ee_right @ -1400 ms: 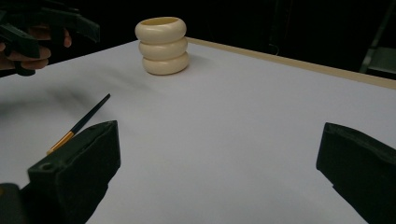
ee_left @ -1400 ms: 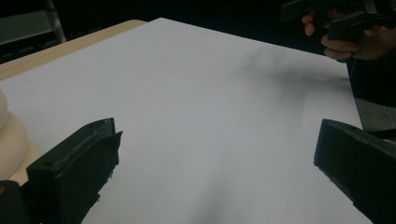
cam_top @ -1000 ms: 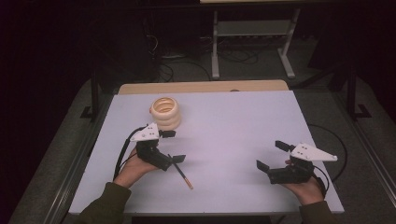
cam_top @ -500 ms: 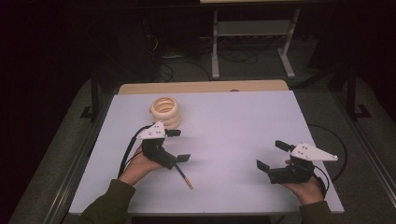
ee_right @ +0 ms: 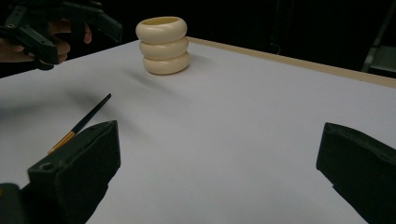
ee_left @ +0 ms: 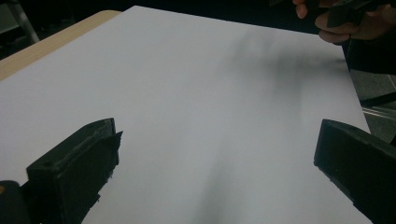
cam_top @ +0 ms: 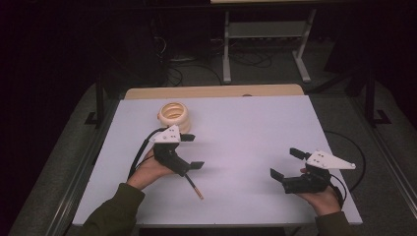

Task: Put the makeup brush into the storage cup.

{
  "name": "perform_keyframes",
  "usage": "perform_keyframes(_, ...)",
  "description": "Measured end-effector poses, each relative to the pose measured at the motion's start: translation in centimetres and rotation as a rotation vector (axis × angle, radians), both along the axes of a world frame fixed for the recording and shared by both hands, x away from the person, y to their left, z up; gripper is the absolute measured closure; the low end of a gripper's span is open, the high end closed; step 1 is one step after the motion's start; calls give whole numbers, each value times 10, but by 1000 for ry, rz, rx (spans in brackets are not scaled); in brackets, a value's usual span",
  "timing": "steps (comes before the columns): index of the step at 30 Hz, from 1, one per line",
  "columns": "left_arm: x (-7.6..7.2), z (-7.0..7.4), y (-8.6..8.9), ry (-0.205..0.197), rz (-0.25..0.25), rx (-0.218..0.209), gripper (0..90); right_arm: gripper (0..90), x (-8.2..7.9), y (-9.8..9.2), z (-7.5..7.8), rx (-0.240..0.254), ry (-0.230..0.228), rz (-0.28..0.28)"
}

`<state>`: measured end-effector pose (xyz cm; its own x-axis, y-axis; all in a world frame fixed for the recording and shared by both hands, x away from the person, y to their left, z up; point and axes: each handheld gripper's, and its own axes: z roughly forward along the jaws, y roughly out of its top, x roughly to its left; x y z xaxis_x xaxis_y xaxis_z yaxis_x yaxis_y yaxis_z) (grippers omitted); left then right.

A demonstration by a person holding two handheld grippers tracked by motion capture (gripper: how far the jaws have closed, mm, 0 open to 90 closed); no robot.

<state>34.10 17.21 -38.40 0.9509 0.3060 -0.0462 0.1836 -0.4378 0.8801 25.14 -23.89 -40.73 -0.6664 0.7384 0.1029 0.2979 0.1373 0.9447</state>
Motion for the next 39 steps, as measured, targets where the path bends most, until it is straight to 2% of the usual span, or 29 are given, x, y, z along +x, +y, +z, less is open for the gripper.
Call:
perform_keyframes(20,4,12,-3,22,-53,170,0,0,0,0,0,7,1,-2)
perform_keyframes(28,4,12,-7,49,-84,227,0,0,0,-1,0,10,2,-4)
perform_keyframes(33,4,11,-10,47,-104,286,0,0,0,-1,0,5,1,-2)
perform_keyframes(39,5,11,-11,46,-122,332,0,0,0,-1,0,3,0,-3)
